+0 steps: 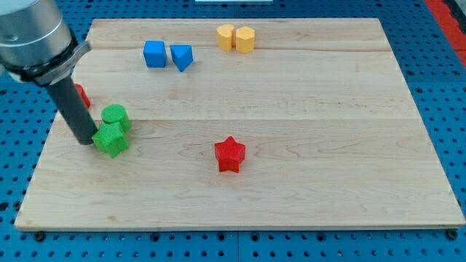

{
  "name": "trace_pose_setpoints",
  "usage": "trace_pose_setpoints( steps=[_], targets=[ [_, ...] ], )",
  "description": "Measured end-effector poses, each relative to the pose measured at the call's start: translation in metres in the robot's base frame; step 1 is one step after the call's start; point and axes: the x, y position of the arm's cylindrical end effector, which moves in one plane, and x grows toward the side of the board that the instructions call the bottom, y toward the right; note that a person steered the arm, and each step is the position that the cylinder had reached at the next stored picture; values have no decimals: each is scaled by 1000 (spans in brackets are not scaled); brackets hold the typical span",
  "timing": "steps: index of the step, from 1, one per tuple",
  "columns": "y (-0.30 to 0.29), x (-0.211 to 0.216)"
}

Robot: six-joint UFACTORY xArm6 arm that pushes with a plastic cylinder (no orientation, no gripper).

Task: Place the green circle at the center of the board

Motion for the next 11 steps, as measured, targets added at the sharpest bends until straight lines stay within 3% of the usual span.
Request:
trace_pose_setpoints(
  steps=[1,2,3,4,5,7,8,9,10,11],
  targets=[
    [25,1],
    [5,23],
    [38,57],
    [58,35],
    [1,-6],
    [-16,-51],
    [98,-75],
    [109,-85],
    [-17,-81],
    [-16,-28]
  ],
)
